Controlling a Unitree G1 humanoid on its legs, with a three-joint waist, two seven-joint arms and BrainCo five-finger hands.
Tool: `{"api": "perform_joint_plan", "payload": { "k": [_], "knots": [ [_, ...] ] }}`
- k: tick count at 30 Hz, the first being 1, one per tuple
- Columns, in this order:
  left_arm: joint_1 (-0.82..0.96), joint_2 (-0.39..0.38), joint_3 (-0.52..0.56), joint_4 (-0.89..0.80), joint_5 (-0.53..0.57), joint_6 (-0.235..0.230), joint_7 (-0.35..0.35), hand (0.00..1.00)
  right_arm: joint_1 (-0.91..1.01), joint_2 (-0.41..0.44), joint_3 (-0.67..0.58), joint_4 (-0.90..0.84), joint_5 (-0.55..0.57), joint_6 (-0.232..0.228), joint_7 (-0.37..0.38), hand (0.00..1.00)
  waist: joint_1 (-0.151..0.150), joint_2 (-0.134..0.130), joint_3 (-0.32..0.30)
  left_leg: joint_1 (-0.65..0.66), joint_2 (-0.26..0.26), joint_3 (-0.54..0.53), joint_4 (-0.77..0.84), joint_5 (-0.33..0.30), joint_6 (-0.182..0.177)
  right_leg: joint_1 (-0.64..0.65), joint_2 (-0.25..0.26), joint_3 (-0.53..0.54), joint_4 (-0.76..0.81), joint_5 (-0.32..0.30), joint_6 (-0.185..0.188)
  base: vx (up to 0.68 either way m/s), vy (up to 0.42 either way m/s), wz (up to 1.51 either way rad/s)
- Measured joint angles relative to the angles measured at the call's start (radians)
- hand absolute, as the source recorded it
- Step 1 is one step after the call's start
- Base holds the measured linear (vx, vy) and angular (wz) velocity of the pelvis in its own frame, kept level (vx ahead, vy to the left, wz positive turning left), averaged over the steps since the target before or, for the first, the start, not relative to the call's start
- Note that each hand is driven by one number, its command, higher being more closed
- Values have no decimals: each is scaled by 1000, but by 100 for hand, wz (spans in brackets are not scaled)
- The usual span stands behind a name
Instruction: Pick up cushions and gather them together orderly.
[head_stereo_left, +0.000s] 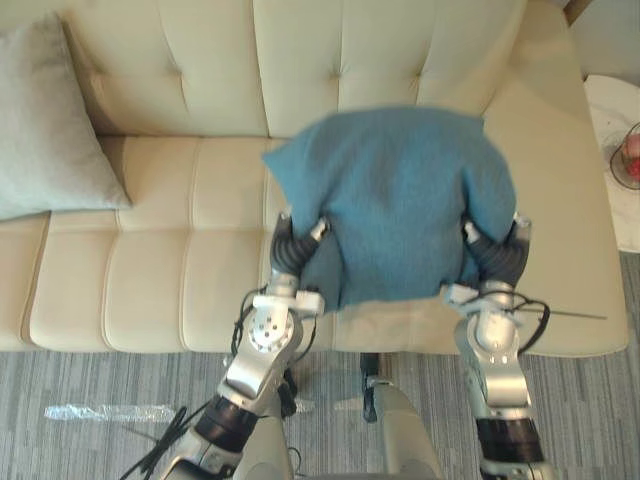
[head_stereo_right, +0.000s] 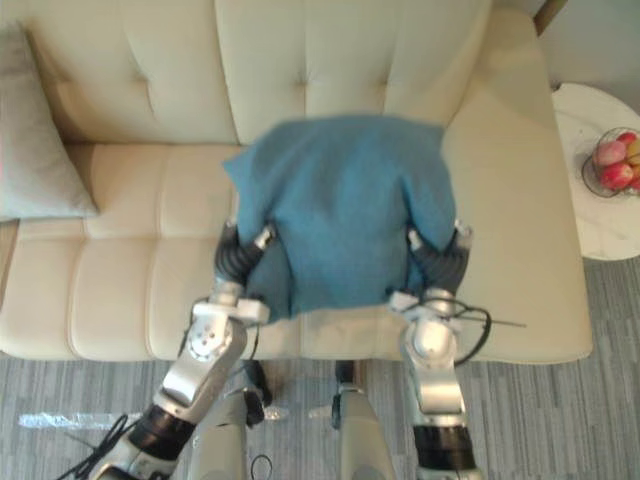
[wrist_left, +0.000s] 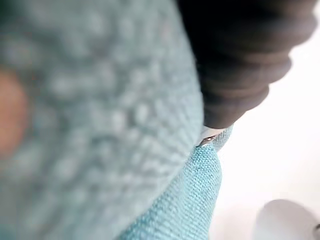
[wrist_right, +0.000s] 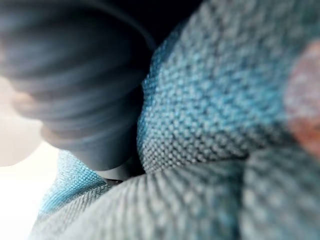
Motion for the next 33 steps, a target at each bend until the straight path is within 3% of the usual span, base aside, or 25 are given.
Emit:
{"api": "perform_joint_plan", "payload": {
  "k": [5, 9, 10, 14, 17, 18, 24, 33],
  "knots": [
    [-281, 4, 63, 91, 11, -22, 99, 100, -289, -6, -10, 125, -69, -9, -106, 100, 3, -2, 7, -81, -29, -19, -25, 49, 17, -96, -20, -9, 34, 3, -1, -63, 13, 22],
    [-658, 55, 89, 336, 31, -24, 144, 100, -637, -68, -74, 431, -65, -7, -151, 100, 4, -3, 97, -105, -61, -43, -142, 146, 27, -131, -27, -35, -10, 50, -7, -80, -1, 26],
    [-739, 61, 100, 409, 31, -23, 148, 0, -713, -79, -93, 501, -57, -7, -159, 0, 2, -1, 113, -116, -70, -49, -172, 174, 30, -149, -32, -43, -14, 58, -8, -63, -7, 29],
    [-1031, 89, 151, 770, 15, -7, 149, 0, -987, -89, -151, 828, 23, 11, -170, 0, -16, 2, 144, -149, -98, -61, -303, 269, 33, -223, -36, -56, -34, 87, -12, -43, -16, 15],
    [-1129, 114, 161, 945, -62, 6, 89, 0, -1068, -86, -188, 971, 103, 12, -147, 0, -17, 4, 154, -165, -101, -61, -335, 289, 24, -253, -35, -57, -39, 92, -15, -5, -5, 2],
    [-1153, 113, 173, 979, -84, 13, 53, 0, -1096, -84, -217, 1015, 180, 15, -114, 0, -17, 4, 154, -182, -100, -61, -338, 293, 21, -270, -35, -58, -39, 95, -15, 0, 0, 0],
    [-1142, 61, 301, 979, -111, 29, -37, 0, -1107, -73, -279, 1033, 399, 34, -24, 0, -15, 3, 188, -210, -94, -41, -342, 297, 20, -301, -36, -61, -41, 106, -15, 4, 2, -2],
    [-814, 4, 386, 827, -154, 31, -83, 0, -805, -34, -255, 810, 402, 52, 28, 0, -16, -2, 212, -134, -81, -2, -333, 259, -1, -225, -34, -58, -38, 99, -17, 11, -13, -2]
  ]
}}
